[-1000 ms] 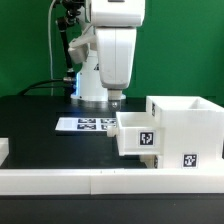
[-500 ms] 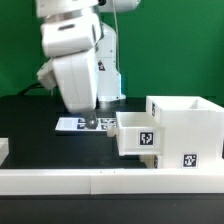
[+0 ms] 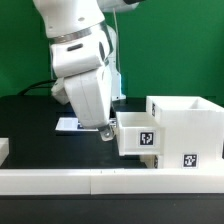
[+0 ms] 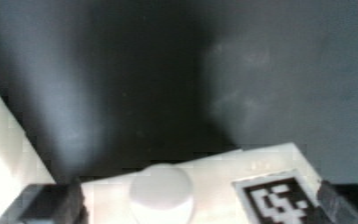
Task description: Assemble drawer
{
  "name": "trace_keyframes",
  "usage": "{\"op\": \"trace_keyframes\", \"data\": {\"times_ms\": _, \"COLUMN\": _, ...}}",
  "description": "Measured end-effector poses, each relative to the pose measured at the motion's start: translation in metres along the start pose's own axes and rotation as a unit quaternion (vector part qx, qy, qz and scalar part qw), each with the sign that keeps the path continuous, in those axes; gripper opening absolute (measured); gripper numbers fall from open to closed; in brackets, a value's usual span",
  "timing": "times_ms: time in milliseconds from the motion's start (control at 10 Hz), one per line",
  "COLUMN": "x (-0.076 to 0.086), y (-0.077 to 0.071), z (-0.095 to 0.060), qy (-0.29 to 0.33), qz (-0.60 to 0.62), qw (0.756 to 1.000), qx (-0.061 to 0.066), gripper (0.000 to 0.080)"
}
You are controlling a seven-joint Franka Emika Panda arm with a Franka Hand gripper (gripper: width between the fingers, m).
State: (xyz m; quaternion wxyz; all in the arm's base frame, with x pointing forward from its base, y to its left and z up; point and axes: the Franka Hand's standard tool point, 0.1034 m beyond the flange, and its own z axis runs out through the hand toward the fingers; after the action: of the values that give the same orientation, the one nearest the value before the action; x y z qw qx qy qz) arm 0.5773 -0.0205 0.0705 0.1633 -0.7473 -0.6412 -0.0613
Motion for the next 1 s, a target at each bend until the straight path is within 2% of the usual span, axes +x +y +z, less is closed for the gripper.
{"op": "trace_keyframes", "data": {"times_ms": 100, "x": 0.005, "y": 0.002, "z": 0.001, "qy": -0.007, "qz": -0.001, "qw": 1.000, "qx": -0.011, "gripper": 0.0649}}
{"op": "trace_keyframes", "data": {"times_ms": 200, "x": 0.004, "y": 0.001, "z": 0.000, "qy": -0.011, "qz": 0.009, "qw": 1.000, "qx": -0.027, "gripper": 0.0649}}
{"op": "trace_keyframes", "data": {"times_ms": 400, "x": 0.001, "y": 0.000, "z": 0.001, "qy": -0.011, "qz": 0.011, "qw": 1.000, "qx": -0.025, "gripper": 0.0649}}
{"op": "trace_keyframes", "data": {"times_ms": 600, "x": 0.004, "y": 0.002, "z": 0.001, "qy": -0.013, "qz": -0.015, "qw": 0.999, "qx": -0.029, "gripper": 0.0649}}
{"op": "trace_keyframes", "data": {"times_ms": 800, "x": 0.010, "y": 0.005, "z": 0.002, "qy": -0.037, "qz": -0.049, "qw": 0.998, "qx": -0.027, "gripper": 0.0649}}
{"op": "trace_keyframes", "data": {"times_ms": 1000, "x": 0.010, "y": 0.005, "z": 0.003, "qy": -0.037, "qz": -0.041, "qw": 0.998, "qx": -0.027, "gripper": 0.0649}}
